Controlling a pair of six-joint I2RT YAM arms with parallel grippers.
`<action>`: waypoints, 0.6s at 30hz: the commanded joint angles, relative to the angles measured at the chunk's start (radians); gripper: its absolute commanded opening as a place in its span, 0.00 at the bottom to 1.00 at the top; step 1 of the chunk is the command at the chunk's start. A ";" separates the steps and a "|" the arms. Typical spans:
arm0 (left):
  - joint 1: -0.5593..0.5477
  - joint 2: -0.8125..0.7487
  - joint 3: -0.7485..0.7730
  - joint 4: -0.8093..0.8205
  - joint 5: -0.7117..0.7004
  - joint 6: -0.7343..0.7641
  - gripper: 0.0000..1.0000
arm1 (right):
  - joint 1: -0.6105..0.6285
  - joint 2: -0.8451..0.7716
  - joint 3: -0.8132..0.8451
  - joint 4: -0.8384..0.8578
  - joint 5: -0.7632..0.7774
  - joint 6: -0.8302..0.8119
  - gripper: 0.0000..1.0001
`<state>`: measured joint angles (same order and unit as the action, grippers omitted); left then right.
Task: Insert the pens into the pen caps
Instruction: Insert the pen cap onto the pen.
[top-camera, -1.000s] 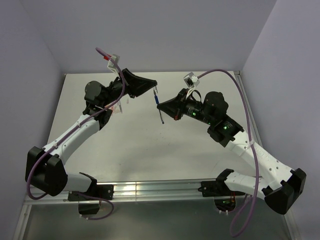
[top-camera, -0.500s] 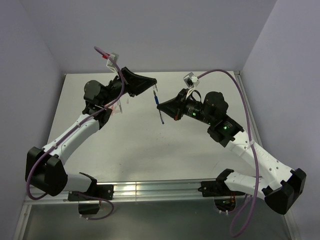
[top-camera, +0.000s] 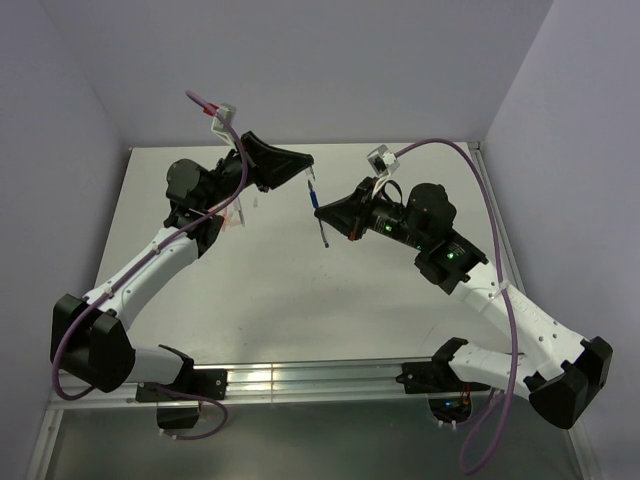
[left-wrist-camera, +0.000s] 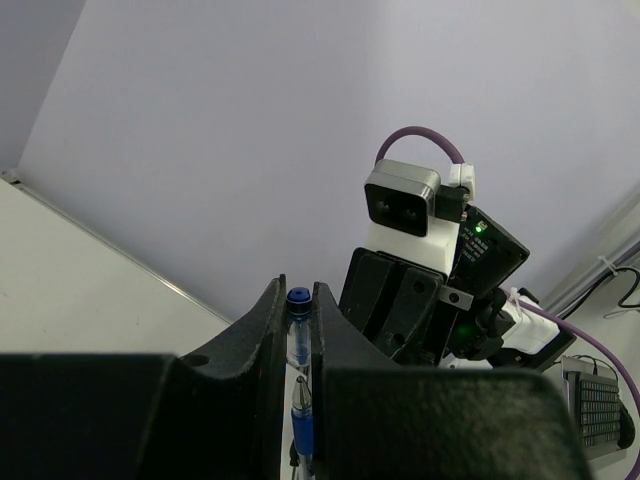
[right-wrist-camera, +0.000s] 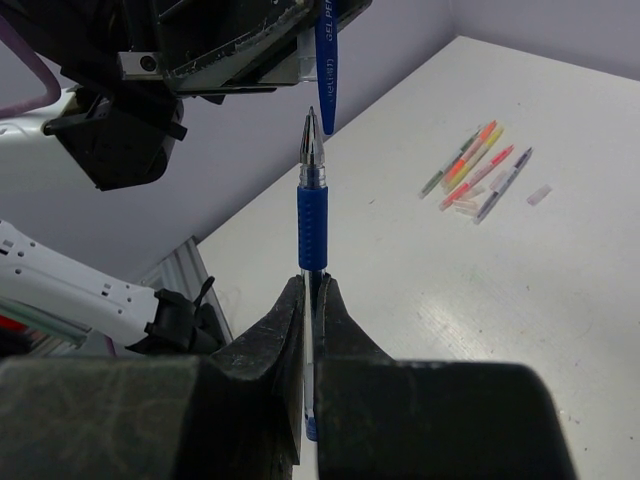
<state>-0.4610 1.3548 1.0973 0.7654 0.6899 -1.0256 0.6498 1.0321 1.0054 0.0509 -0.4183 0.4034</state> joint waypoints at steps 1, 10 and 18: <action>-0.002 -0.022 0.007 0.026 -0.003 0.010 0.00 | -0.006 -0.030 0.002 0.024 0.012 -0.011 0.00; -0.002 -0.017 -0.007 0.034 0.002 0.002 0.01 | -0.009 -0.035 0.005 0.018 0.023 -0.014 0.00; -0.004 -0.011 -0.016 0.043 0.007 -0.008 0.00 | -0.010 -0.035 0.006 0.020 0.026 -0.012 0.00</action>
<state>-0.4610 1.3548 1.0813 0.7662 0.6907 -1.0332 0.6498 1.0267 1.0054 0.0463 -0.4042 0.4030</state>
